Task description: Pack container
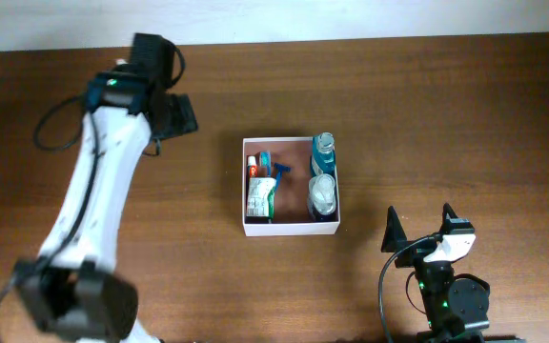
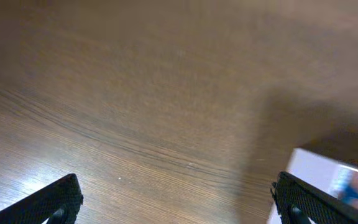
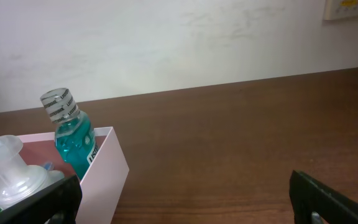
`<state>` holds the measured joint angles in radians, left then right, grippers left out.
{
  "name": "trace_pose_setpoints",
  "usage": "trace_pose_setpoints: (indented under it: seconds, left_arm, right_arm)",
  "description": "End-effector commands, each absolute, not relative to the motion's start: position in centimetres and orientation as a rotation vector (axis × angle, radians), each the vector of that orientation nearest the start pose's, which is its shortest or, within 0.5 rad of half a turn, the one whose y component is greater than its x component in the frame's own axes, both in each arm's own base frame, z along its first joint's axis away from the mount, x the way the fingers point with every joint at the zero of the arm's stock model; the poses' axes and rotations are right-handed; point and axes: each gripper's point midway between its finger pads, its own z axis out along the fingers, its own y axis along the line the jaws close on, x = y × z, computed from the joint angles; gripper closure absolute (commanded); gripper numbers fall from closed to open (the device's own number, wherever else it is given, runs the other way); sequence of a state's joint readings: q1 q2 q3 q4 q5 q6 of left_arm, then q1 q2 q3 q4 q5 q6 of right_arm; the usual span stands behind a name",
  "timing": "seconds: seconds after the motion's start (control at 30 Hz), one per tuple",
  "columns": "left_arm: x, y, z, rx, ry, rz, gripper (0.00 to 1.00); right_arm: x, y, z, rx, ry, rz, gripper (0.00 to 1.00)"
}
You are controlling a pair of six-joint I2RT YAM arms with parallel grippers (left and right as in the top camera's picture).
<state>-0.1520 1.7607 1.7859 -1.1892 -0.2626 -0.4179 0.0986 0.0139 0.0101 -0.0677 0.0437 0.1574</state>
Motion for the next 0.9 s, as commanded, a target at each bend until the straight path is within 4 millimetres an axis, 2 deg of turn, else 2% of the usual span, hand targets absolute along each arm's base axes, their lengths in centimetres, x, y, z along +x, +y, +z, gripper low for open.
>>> trace_pose_setpoints:
  seconds: [0.0, 0.1, 0.17, 0.23, 0.3, 0.4, 0.47, 0.57, 0.63, 0.7, 0.87]
  left_arm:
    - [38.8, -1.2, 28.9, -0.428, 2.465, 0.115, 0.01]
    - [36.3, -0.8, 32.7, -0.43, 2.36, 0.07, 0.01]
    - [34.5, -0.6, 34.3, -0.43, 2.313, 0.05, 0.01]
    - [31.8, -0.1, 35.5, -0.431, 2.263, 0.03, 0.01]
    - [29.5, 0.3, 35.7, -0.434, 2.229, 0.025, 0.0]
    - [25.0, 1.1, 34.3, -0.436, 2.2, 0.019, 0.0]
    - [21.5, 1.9, 31.8, -0.445, 2.186, 0.034, 0.01]
    - [19.1, 2.9, 29.4, -0.465, 2.132, 0.061, 0.0]
    - [18.3, 3.1, 27.7, -0.471, 2.059, 0.032, 0.01]
    - [18.5, 3.0, 26.6, -0.472, 1.98, -0.002, 0.01]
    - [20.7, 2.4, 24.5, -0.464, 1.773, -0.097, 0.0]
  right_arm:
    - [24.6, 1.1, 15.7, 0.101, 1.642, 0.133, 0.02]
    - [24.6, 1.1, 15.7, 0.101, 1.642, 0.133, 0.02]
    - [24.6, 1.1, 15.7, 0.101, 1.642, 0.133, 0.02]
    - [24.6, 1.1, 15.7, 0.101, 1.642, 0.133, 0.02]
    - [24.6, 1.1, 15.7, 0.101, 1.642, 0.133, 0.02]
    - [24.6, 1.1, 15.7, 0.101, 1.642, 0.133, 0.02]
    - [24.6, 1.1, 15.7, 0.101, 1.642, 0.133, 0.02]
    - [24.6, 1.1, 15.7, 0.101, 1.642, 0.133, 0.02]
    - [24.6, 1.1, 15.7, 0.101, 1.642, 0.133, 0.01]
    - [24.6, 1.1, 15.7, 0.101, 1.642, 0.133, 0.02]
    - [24.6, 1.1, 15.7, 0.101, 1.642, 0.133, 0.02]
